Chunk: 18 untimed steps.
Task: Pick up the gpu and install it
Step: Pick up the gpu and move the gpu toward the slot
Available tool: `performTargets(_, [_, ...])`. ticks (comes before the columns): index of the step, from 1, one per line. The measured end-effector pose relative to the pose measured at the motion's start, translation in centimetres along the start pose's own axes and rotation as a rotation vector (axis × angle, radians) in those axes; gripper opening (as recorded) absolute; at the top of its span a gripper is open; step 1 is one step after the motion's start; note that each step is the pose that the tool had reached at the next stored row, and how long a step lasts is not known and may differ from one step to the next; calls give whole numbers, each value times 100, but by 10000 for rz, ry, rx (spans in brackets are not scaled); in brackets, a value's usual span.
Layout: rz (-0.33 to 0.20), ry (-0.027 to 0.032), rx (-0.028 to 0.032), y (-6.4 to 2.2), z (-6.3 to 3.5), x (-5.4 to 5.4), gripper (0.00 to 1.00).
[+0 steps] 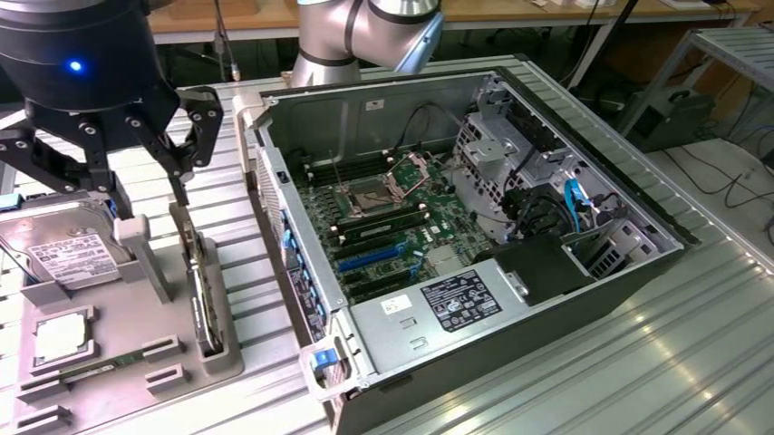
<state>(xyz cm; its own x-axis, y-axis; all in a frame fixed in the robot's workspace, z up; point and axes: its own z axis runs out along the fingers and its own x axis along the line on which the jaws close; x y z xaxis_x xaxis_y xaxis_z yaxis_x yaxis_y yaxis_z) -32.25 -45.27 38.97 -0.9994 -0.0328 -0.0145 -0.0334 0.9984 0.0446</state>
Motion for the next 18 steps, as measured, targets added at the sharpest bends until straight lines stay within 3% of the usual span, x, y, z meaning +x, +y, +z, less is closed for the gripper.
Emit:
performTargets(2, [20, 33, 0, -4, 76, 1, 48])
performTargets(10, [66, 30, -1, 20, 244, 2, 48])
performTargets(18, [85, 32, 1, -11, 402, 5, 48])
